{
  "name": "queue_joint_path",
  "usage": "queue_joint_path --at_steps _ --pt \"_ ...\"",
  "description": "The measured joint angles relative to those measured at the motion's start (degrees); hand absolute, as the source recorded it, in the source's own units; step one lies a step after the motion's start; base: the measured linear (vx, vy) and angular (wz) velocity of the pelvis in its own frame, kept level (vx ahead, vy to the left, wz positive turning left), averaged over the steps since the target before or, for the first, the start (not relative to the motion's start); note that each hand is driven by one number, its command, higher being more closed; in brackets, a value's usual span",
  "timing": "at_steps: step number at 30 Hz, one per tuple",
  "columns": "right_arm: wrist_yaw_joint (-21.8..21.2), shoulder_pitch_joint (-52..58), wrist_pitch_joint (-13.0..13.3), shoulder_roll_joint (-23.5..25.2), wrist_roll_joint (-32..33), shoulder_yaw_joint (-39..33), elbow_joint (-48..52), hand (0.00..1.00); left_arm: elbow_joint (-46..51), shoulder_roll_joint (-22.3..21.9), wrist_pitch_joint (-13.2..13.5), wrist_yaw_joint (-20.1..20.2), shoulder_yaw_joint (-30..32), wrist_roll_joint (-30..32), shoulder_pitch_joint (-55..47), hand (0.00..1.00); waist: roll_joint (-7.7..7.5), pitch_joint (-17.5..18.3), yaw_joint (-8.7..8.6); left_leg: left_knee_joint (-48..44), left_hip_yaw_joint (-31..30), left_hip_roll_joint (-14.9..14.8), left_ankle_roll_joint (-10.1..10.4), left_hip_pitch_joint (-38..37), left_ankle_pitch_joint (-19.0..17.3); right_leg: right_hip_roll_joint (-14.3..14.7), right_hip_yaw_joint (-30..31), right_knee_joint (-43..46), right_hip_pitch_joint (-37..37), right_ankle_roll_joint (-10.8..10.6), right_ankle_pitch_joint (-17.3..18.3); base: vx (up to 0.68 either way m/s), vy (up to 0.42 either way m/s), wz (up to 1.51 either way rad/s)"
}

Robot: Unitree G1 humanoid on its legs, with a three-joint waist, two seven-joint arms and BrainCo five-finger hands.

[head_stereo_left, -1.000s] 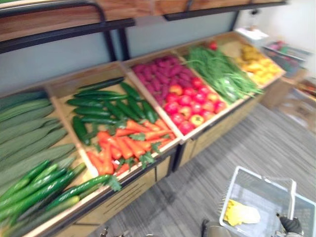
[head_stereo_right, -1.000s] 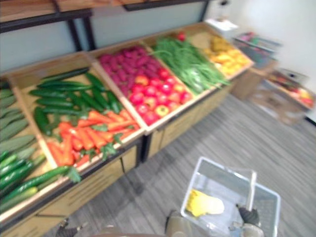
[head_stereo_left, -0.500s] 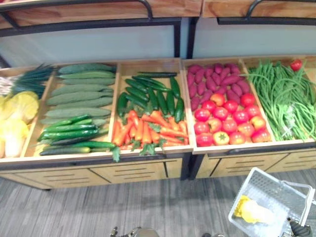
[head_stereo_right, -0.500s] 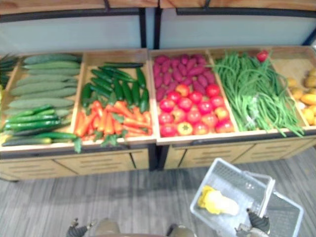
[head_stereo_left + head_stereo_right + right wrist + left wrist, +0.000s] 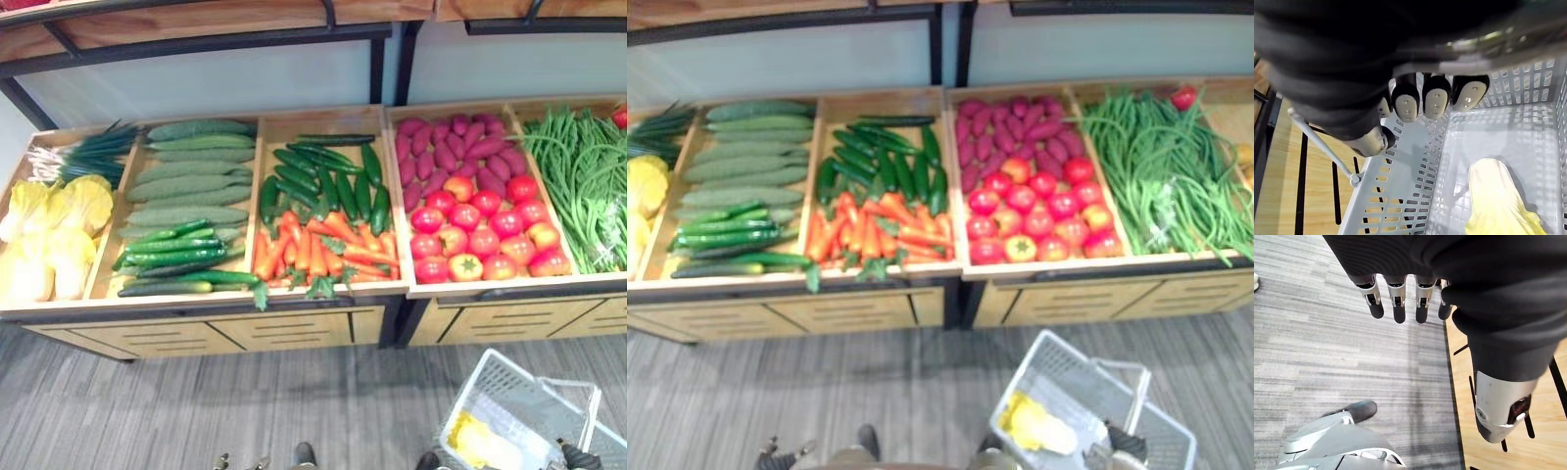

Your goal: Pick vegetable in the basket

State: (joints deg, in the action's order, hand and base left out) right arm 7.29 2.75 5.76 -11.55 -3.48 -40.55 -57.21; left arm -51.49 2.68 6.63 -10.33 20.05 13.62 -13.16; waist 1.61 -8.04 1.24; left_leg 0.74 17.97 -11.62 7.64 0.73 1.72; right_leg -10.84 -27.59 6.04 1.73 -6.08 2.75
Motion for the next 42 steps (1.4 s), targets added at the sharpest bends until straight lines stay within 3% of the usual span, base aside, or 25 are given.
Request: queue_joint_path --at_steps 3,6,13,15,23,30,42 --pt "0.0 0.2 0.0 0.2 0.0 0.7 0.1 1.0 0.2 0.5 0.6 0.0 -0.7 0.0 0.7 0.0 -0.16 -0.1 -0.99 0.2 0.0 1.0 -0.1 -0.2 -0.2 -1.0 0.6 0.1 0.2 -0.7 -0.4 -0.02 0.051 -0.05" --pt "0.0 0.2 0.0 0.6 0.0 2.2 0.3 1.0 1.8 2.2 0.8 -0.3 -1.8 0.0 0.6 0.0 -0.97 -0.4 -0.92 0.2 0.6 1.4 -0.1 -1.0 -0.9 -1.1 2.6 0.0 0.9 -0.9 -0.7 -0.02 0.036 -0.23" --pt "0.0 0.2 1.4 1.3 0.0 7.3 1.4 1.0 13.6 7.5 3.4 -3.5 -3.1 2.4 1.2 0.0 -3.04 -1.6 -0.89 0.2 1.8 2.1 -0.5 -0.8 -1.7 -0.8 5.5 -2.0 2.1 -0.9 -2.7 0.02 0.013 -0.21" --pt "0.0 0.1 2.0 1.3 0.0 7.4 1.4 1.0 16.6 9.0 4.5 -3.5 -4.3 4.2 1.2 0.0 -3.18 -1.7 -0.87 0.2 1.9 2.3 -0.6 -0.8 -1.9 -0.8 6.0 -2.5 2.2 -0.9 -3.1 0.04 0.02 -0.08" --pt "-0.2 0.1 2.1 0.4 -0.1 7.4 2.5 1.0 33.6 11.0 4.4 -3.0 -3.8 5.8 1.6 0.0 -2.86 -1.6 -0.92 0.1 1.7 2.6 -0.9 -0.9 -2.4 -0.9 6.9 -3.2 2.3 -0.7 -3.6 0.02 0.005 -0.03" --pt "-0.4 0.2 1.7 -0.8 -1.0 7.3 5.1 1.0 43.0 6.3 0.8 -3.2 -0.5 7.4 3.3 0.0 -2.21 -1.3 -1.14 -0.3 1.8 2.8 -1.1 -1.0 -2.9 -0.9 7.8 -4.0 2.2 -0.6 -4.4 -0.01 0.003 -0.05" --pt "-1.7 0.5 -0.6 -0.8 -1.8 7.4 7.1 1.0 43.7 4.1 -3.7 -3.5 0.6 4.5 7.2 0.0 -1.21 -0.6 -1.71 -0.9 1.8 2.8 -1.1 -1.3 -3.3 -0.8 8.7 -4.3 2.0 -0.2 -5.0 -0.01 0.0 -0.03"
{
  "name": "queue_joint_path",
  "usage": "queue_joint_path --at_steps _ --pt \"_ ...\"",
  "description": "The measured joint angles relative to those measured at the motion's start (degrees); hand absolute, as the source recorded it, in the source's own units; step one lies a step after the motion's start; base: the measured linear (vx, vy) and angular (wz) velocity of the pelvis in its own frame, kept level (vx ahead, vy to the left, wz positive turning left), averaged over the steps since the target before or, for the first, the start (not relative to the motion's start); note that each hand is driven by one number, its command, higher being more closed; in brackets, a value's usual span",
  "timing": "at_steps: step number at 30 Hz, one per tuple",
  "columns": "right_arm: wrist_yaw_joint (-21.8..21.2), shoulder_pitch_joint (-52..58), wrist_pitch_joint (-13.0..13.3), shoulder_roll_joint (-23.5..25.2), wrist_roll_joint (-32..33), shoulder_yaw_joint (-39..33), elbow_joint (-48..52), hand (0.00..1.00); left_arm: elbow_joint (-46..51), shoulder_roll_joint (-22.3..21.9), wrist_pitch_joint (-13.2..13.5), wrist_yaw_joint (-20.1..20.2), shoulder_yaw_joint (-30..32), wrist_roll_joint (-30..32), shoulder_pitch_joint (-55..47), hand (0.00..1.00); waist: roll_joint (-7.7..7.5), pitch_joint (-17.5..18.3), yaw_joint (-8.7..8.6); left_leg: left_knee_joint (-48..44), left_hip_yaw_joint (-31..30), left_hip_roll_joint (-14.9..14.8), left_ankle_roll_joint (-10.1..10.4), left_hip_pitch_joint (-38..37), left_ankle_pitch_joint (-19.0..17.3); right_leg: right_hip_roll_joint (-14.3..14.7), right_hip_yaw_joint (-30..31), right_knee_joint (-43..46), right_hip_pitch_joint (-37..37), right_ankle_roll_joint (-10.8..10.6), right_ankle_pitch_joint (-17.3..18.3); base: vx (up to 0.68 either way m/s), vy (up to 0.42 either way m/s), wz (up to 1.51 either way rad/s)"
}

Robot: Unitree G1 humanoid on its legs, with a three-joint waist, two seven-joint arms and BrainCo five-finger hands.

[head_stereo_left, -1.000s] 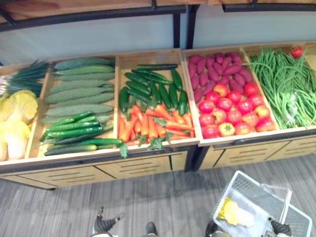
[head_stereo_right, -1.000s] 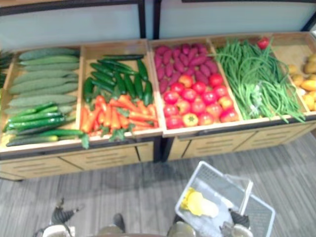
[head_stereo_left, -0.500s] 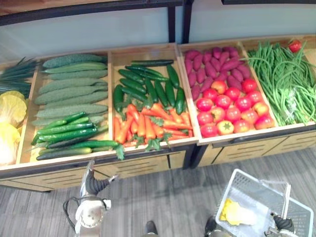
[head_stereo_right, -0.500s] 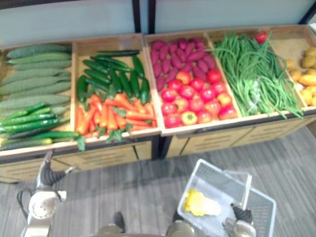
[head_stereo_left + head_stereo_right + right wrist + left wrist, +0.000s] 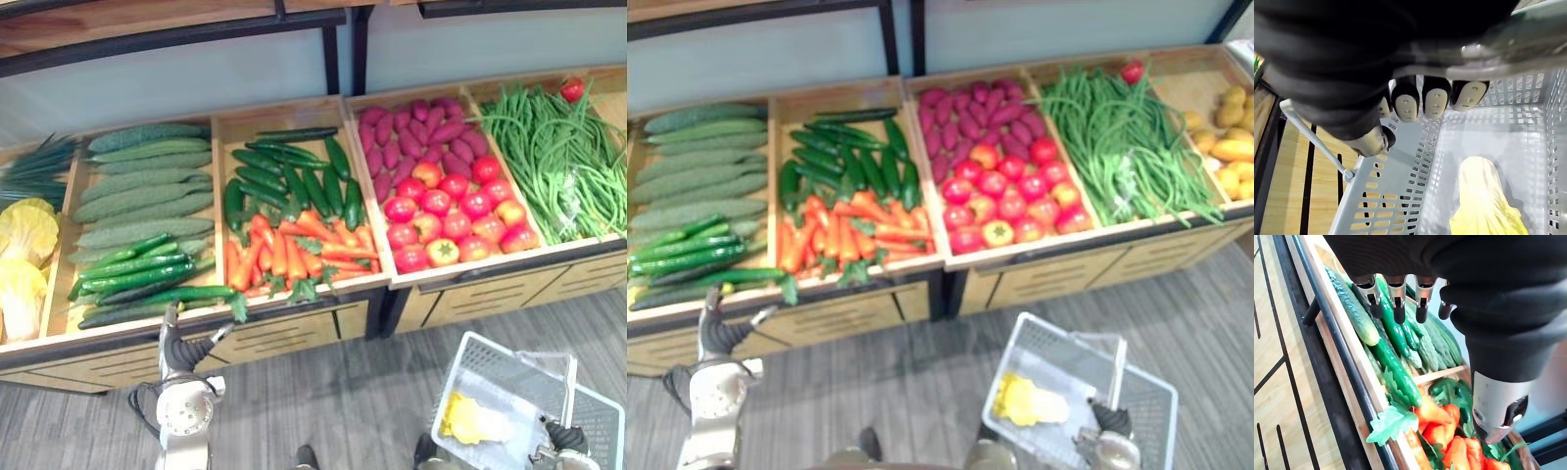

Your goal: Pick vegetable in the basket

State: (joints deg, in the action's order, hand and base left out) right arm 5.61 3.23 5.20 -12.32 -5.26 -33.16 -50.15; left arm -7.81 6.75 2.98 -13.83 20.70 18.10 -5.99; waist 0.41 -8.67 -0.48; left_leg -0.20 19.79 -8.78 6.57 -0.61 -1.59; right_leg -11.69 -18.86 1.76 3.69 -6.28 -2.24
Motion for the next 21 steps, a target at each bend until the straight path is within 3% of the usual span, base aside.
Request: queue_joint_path --at_steps 10,13,17,21 --pt "-0.9 0.4 -1.6 -0.1 -1.6 4.4 2.1 1.0 -15.8 1.2 -3.7 -4.5 -0.1 -9.7 15.4 0.0 0.02 1.0 -1.34 -0.1 1.5 0.1 0.0 -0.9 0.0 0.7 2.2 -3.5 -0.8 0.2 -2.7 -0.03 -0.001 -0.12" --pt "-0.9 0.5 -1.6 -0.1 -1.6 5.4 3.1 1.0 -18.9 2.2 -3.8 -6.3 -0.5 -12.6 19.3 0.0 0.01 1.0 -2.8 -0.1 1.6 0.0 0.0 -0.9 0.0 0.9 2.6 -3.8 -0.7 0.3 -2.9 -0.02 -0.011 -0.06" --pt "-0.8 0.5 -1.6 -0.1 -1.6 6.0 3.3 1.0 -21.7 2.6 -4.7 -7.9 -0.6 -13.5 23.2 0.0 -0.05 1.0 -2.79 0.0 2.0 -0.1 0.1 -0.9 -0.1 1.2 3.7 -3.9 0.1 0.4 -3.2 0.0 -0.014 -0.15" --pt "-0.8 0.5 -1.6 0.0 -1.6 6.7 3.9 1.0 -23.4 2.9 -4.9 -8.5 -0.6 -13.3 25.1 0.0 -0.14 0.9 -4.0 0.0 2.0 -0.5 0.4 -0.9 -0.3 1.7 3.9 -4.4 0.1 0.4 -3.3 0.01 -0.019 -0.05"
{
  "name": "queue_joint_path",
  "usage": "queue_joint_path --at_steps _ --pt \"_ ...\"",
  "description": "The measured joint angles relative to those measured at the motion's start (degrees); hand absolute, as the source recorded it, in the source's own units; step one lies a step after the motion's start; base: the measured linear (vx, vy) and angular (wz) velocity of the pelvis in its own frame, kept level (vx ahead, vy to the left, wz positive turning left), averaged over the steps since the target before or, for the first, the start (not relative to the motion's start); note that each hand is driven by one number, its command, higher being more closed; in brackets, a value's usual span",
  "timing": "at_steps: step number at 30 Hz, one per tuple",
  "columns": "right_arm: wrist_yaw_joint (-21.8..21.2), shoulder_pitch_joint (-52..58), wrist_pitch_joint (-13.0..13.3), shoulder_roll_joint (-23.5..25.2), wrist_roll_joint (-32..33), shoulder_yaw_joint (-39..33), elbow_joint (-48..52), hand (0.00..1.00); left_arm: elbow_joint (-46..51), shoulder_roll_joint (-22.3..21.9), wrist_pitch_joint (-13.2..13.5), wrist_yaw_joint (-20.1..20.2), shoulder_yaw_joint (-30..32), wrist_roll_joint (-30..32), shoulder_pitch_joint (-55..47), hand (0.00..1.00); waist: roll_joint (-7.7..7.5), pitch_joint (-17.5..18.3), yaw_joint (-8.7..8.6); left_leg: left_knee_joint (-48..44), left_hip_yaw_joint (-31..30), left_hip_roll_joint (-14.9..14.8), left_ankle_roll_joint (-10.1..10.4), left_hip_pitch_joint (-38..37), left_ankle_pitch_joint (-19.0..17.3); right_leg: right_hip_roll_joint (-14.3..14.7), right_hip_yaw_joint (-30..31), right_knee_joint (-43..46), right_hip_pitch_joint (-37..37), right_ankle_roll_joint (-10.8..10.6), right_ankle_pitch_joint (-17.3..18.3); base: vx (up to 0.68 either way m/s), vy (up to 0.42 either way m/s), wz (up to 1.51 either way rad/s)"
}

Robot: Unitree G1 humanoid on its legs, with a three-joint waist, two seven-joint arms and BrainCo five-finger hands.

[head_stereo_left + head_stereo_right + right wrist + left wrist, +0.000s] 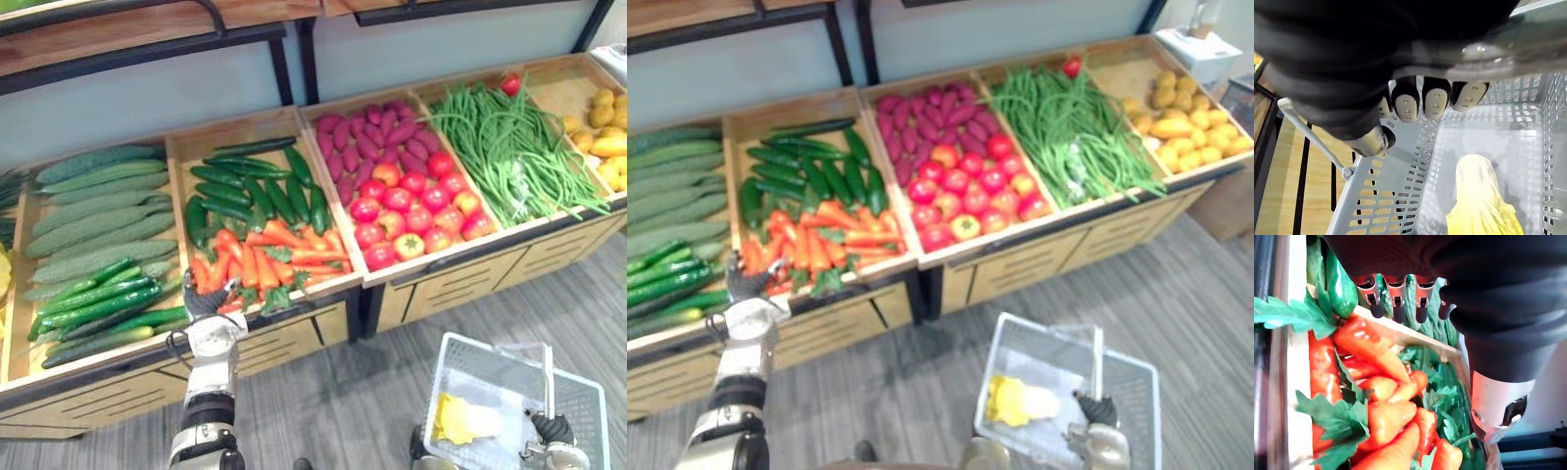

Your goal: Pick vegetable in the basket

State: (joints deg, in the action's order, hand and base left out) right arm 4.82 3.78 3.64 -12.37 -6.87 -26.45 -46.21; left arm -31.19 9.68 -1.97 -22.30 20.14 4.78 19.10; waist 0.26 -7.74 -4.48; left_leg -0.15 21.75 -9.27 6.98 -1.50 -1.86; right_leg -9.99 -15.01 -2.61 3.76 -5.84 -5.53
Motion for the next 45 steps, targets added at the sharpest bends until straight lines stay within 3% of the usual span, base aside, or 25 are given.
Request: queue_joint_path --at_steps 4,11,16,27,45 --pt "0.0 0.9 0.1 0.0 0.0 0.2 0.3 1.0 -3.0 2.1 -0.9 0.0 0.0 1.0 2.8 0.0 -0.18 -0.1 -0.07 0.0 0.0 -0.3 0.2 -0.1 -0.2 0.4 0.3 -0.4 0.0 0.2 -0.3 0.02 -0.023 -0.07" --pt "0.4 1.8 0.6 0.0 0.1 1.0 0.3 1.0 -13.1 9.6 -2.5 0.3 1.4 7.4 7.1 0.0 -1.02 -0.6 -0.03 0.1 0.0 -0.4 0.3 -0.7 -0.2 0.6 1.0 -0.6 -0.2 0.1 -0.5 0.0 -0.009 -0.04" --pt "0.9 2.0 0.9 0.0 0.1 2.0 0.3 1.0 -17.2 12.6 -3.3 0.4 2.7 8.0 9.8 0.0 -1.22 -0.7 0.1 0.1 0.1 -0.4 0.3 -0.6 -0.2 0.6 1.1 -1.3 -0.3 0.0 -0.8 0.0 0.0 0.0" --pt "1.1 1.3 2.7 0.0 0.1 4.4 0.3 1.0 -20.4 14.4 -3.6 0.8 2.6 10.1 13.3 0.0 -1.26 -2.5 0.33 0.5 1.0 -0.3 0.4 -0.5 -0.2 0.7 1.7 -1.3 0.4 0.0 -0.9 0.0 -0.007 -0.03" --pt "2.1 -0.5 2.9 0.0 0.1 4.4 0.5 1.0 -23.3 14.4 -3.6 0.8 2.2 11.9 13.4 0.0 -1.26 -5.6 1.54 0.0 2.5 -0.5 0.4 1.4 -0.3 0.8 3.8 0.9 4.3 0.2 -0.6 -0.01 -0.013 -0.04"
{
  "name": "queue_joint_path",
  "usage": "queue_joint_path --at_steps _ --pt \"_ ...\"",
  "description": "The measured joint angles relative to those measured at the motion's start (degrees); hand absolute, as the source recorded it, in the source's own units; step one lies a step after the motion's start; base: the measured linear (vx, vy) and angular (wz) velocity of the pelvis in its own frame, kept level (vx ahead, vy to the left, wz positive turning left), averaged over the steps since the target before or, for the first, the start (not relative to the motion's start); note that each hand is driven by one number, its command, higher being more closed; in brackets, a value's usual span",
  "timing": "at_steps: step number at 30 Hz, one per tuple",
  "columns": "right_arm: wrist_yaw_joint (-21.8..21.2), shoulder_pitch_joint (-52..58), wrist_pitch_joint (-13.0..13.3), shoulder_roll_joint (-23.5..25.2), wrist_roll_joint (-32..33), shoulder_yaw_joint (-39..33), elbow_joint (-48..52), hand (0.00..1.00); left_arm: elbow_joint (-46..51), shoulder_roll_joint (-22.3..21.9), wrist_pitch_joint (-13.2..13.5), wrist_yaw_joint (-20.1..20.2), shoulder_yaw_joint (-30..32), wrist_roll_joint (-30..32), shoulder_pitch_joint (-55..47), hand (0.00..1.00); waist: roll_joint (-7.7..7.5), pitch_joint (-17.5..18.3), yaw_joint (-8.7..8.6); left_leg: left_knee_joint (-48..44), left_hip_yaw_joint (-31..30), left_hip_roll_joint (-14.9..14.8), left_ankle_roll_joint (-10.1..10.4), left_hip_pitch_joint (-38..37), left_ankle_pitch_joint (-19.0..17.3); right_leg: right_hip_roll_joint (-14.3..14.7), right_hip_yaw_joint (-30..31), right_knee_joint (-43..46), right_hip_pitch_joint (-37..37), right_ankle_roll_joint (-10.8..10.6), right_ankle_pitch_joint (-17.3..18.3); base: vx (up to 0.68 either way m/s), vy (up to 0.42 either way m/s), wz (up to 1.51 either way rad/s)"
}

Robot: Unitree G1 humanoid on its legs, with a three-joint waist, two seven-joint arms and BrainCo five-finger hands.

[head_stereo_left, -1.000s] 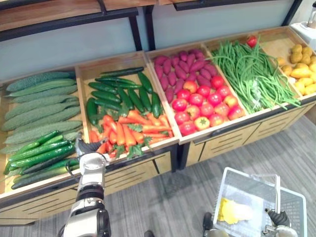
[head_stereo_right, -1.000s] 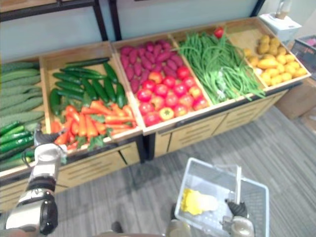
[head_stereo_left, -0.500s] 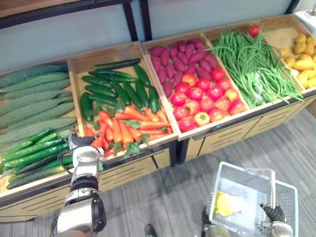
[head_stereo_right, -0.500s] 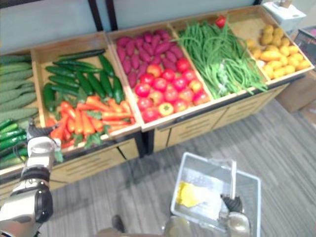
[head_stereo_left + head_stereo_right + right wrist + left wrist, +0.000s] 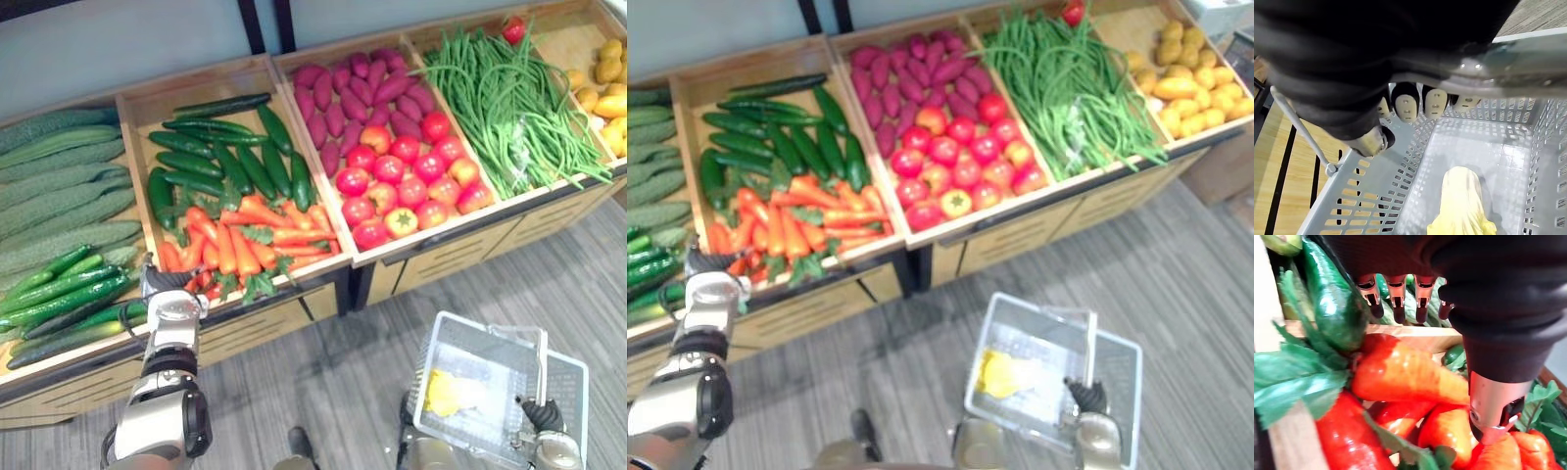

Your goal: Pick vegetable in the basket

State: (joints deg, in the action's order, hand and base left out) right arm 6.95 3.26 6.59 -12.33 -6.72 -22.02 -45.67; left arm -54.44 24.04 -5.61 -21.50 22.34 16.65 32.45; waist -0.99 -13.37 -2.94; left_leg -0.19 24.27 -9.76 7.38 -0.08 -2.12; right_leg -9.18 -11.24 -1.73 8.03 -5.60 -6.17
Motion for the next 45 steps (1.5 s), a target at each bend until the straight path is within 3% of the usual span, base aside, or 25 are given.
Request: queue_joint_path --at_steps 13,14,29,42,45 --pt "0.1 -0.9 0.1 0.0 -0.1 0.1 0.1 1.0 -0.4 0.0 1.2 -0.2 0.6 2.3 -1.7 0.0 -0.11 -0.6 0.0 0.0 0.4 0.0 0.3 0.0 -0.2 0.1 0.5 0.0 0.3 0.0 0.0 0.0 -0.002 0.0" --pt "0.1 -0.9 0.1 0.0 -0.1 0.2 0.1 1.0 -0.4 0.1 1.4 -0.3 0.6 2.3 -2.1 1.0 -0.11 -0.6 -0.03 0.0 0.6 -0.1 0.4 -0.1 -0.3 0.2 0.7 0.0 0.4 0.0 0.0 0.01 -0.023 -0.06" --pt "0.0 -0.9 1.2 -1.1 -0.1 1.7 0.1 1.0 -2.7 4.9 0.6 -0.7 2.2 2.6 -2.4 1.0 -0.59 -0.9 -0.04 0.0 1.7 0.0 0.5 0.0 -0.9 0.2 1.8 0.0 1.2 0.0 0.0 0.0 -0.012 -0.03" --pt "0.0 -0.3 1.2 -1.1 -0.1 1.7 0.1 1.0 -2.4 5.0 0.4 -0.6 0.7 2.6 -3.0 1.0 -0.63 -0.9 -0.01 -1.6 1.5 0.0 0.5 -0.3 -1.9 -0.1 1.8 0.0 0.2 0.0 0.0 0.0 -0.003 0.01" --pt "0.1 0.3 1.2 -0.9 -0.1 1.7 0.3 1.0 1.3 4.9 -0.4 -0.6 0.3 2.4 -4.0 1.0 -0.67 -0.8 0.05 -1.9 0.7 -0.1 0.5 -0.3 -1.9 -0.2 1.2 0.0 -0.4 0.0 0.0 -0.01 -0.024 0.11"
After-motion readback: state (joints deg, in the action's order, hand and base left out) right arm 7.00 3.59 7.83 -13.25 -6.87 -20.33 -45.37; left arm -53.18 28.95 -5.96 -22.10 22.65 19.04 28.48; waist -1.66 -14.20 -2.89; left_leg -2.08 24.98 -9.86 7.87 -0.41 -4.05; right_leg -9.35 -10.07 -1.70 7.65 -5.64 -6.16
